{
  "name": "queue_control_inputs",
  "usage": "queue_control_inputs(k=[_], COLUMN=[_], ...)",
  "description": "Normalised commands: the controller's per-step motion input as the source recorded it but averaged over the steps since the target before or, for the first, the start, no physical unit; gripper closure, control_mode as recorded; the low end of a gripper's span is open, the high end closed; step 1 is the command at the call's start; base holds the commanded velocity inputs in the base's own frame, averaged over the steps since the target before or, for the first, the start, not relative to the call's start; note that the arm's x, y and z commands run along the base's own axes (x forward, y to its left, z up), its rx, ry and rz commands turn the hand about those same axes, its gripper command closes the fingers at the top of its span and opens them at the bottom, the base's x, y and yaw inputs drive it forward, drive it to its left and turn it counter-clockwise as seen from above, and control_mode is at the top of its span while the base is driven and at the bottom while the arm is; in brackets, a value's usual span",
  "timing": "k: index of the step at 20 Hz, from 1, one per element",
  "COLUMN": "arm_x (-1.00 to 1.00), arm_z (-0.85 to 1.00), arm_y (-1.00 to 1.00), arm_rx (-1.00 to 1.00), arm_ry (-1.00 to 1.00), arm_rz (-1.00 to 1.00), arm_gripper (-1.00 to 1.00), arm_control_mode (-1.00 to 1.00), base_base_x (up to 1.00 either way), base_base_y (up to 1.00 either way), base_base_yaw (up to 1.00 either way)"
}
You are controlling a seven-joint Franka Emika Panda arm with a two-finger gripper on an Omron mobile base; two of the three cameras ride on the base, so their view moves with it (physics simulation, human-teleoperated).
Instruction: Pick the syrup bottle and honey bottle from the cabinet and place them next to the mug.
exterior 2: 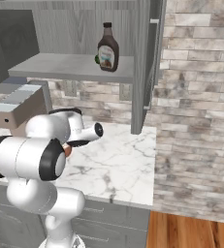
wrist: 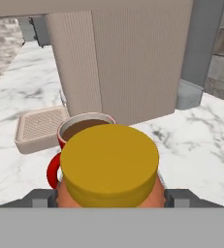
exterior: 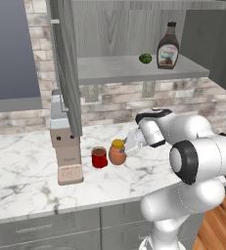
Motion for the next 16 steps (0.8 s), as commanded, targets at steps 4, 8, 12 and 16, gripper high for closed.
queue_control_inputs(k=[4, 8, 12, 16], arm_x=[0.00, 0.00, 0.00, 0.00], arm_z=[-0.30, -0.15, -0.07, 0.00], arm_y=[0.00, 0.00, 0.00, 0.00], arm_rx=[0.00, 0.00, 0.00, 0.00], arm_ry=[0.00, 0.00, 0.00, 0.00], arm_rz=[0.00, 0.00, 0.00, 0.00], arm_gripper=[1.00, 1.00, 1.00, -1.00], arm_control_mode=[-1.00, -1.00, -1.00, -1.00], base_base_x=[0.00, 0.00, 0.00, 0.00], base_base_y=[0.00, 0.00, 0.00, 0.00], base_base_yaw=[0.00, 0.00, 0.00, 0.00])
